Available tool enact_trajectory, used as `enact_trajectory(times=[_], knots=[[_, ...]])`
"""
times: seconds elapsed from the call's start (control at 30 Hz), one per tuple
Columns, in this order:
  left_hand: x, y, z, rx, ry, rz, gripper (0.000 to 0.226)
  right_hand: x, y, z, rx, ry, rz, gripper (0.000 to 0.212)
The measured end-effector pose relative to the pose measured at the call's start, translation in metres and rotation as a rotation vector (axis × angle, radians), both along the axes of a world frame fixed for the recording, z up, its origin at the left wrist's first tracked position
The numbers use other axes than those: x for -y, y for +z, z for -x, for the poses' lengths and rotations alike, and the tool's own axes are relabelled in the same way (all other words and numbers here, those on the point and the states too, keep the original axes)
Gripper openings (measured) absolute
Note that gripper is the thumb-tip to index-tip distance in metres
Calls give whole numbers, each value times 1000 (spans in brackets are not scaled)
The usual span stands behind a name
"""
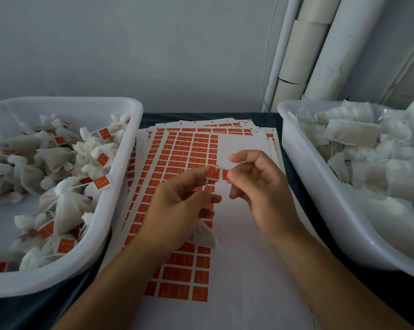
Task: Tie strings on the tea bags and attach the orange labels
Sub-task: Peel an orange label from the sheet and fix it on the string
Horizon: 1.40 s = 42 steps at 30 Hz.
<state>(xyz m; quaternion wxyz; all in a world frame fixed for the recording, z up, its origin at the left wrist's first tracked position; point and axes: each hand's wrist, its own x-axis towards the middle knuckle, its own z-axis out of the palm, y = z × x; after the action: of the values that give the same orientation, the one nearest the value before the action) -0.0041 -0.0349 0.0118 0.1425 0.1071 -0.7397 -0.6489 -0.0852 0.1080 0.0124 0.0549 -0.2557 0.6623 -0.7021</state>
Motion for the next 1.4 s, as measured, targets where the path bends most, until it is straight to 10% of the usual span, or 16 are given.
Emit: enact_trajectory(times=[0.87,1.2,1.4], knots=[[-3,-3,1,-20,9,-89,32,10,-13,-9,-193,-143,-205,16],[-3,-1,-1,-49,1,91,47,0,-5,2,-355,-136,-511,57],[-4,1,-2,-32,-101,70,45,-4,0,4,-250,61,-374,22]])
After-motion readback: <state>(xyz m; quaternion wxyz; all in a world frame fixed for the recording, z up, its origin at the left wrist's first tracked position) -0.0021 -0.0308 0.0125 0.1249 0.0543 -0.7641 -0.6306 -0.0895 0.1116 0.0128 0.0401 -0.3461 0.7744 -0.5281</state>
